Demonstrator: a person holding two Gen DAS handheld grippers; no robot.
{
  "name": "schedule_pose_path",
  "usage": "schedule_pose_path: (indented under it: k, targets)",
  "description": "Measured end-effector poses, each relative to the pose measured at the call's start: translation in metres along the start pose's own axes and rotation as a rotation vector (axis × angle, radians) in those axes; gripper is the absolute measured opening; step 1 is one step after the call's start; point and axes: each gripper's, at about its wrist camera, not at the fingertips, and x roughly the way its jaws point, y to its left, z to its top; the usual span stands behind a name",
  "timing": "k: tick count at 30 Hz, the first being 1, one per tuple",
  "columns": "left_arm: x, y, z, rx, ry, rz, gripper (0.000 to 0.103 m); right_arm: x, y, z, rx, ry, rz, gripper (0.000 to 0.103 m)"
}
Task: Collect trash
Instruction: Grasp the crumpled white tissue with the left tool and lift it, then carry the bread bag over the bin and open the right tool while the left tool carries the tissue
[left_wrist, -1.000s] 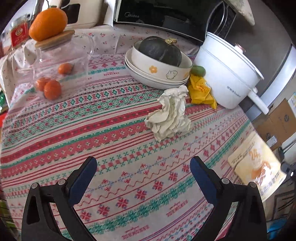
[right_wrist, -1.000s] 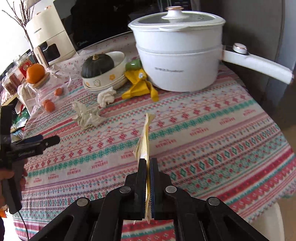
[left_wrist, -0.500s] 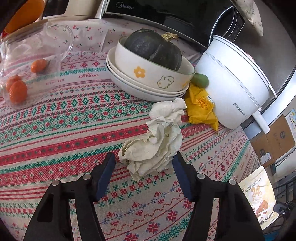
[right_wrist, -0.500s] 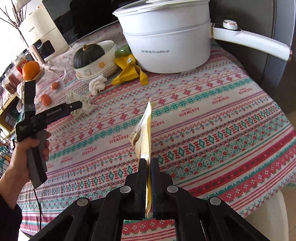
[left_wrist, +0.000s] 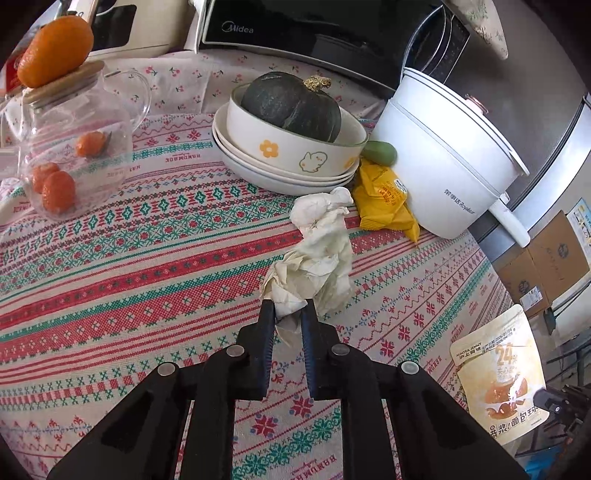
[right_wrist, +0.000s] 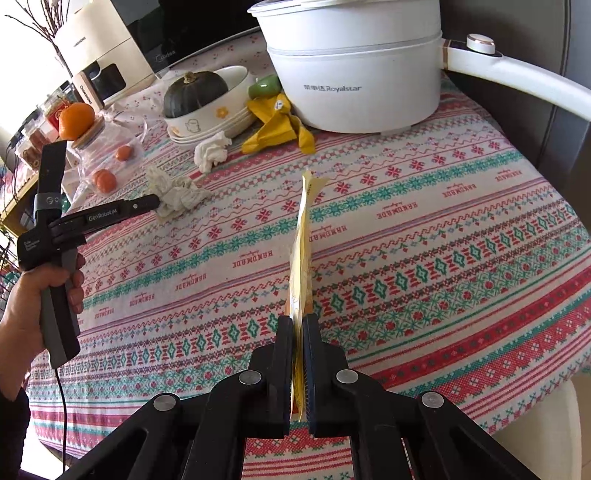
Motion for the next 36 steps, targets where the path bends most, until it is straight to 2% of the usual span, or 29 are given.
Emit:
schedule_pose_path:
  k: [4,9,13,17,22,28,36]
  targets:
    - [-0.031,0.002,-0.009,-0.046,-0.006,-0.012,0.014,-0.007,-0.005,0.000,0.051,-0.012,0.016,0.004]
    - [-0.079,-0.003,-0.036,0.016,-0.011,0.036,0.014,-0.022,-0.010,0.001,0.124,-0.039,0.060,0.004]
    - [-0.117,0.007,-0.056,-0.045,-0.020,-0.004,0.014,-0.039,-0.005,-0.001,0.140,-0.072,0.067,0.004]
    - [-0.149,0.005,-0.075,-0.024,-0.050,-0.012,0.014,-0.058,-0.001,-0.008,0.140,-0.108,0.077,0.004]
    - [-0.172,0.000,-0.097,-0.028,-0.062,-0.062,0.014,-0.079,-0.007,-0.024,0.170,-0.130,0.084,0.004]
    - [-0.175,-0.039,-0.113,0.048,-0.036,-0.132,0.014,-0.114,-0.023,-0.042,0.189,-0.178,0.069,0.004]
    - [-0.165,-0.120,-0.134,0.189,0.010,-0.251,0.014,-0.159,-0.049,-0.068,0.192,-0.247,-0.006,0.004]
